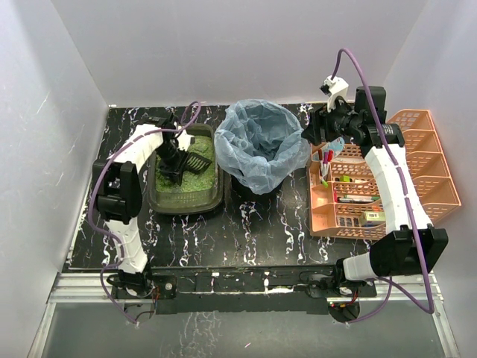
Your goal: Clean the litter box
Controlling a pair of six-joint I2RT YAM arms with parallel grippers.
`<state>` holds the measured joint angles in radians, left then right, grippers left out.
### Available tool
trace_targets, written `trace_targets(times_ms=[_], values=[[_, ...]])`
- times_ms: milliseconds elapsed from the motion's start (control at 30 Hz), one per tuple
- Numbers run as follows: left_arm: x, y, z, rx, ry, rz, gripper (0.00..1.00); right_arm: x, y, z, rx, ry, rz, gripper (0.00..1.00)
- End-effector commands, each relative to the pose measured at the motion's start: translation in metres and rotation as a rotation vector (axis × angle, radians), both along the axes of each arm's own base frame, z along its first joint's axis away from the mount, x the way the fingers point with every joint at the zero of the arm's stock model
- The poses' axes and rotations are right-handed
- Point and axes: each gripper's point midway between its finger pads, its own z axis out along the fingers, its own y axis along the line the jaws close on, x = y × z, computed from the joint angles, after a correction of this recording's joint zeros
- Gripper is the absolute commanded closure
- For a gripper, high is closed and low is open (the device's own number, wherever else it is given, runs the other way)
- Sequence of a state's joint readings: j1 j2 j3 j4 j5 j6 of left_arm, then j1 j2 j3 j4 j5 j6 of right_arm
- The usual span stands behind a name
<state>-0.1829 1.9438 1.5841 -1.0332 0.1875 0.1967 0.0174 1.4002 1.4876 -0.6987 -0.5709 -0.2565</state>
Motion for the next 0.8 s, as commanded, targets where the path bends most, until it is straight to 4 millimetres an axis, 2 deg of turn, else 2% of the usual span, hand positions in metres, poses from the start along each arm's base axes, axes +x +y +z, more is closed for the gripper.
trace_targets(times_ms=[0,433,767], values=[[0.008,-0.005,0.006,-0.023,0.009,0.027,1.00,-0.002,0.002,0.035,0.010,-0.134,0.022,0.33],[0.044,-0.014,-0.010,-0.045,-0.055,0.119,1.00,-0.010,0.002,0.029,0.013,-0.131,0.022,0.33],[0.072,-0.026,-0.008,-0.109,-0.166,0.178,1.00,-0.009,0.002,0.020,0.013,-0.116,0.020,0.33]])
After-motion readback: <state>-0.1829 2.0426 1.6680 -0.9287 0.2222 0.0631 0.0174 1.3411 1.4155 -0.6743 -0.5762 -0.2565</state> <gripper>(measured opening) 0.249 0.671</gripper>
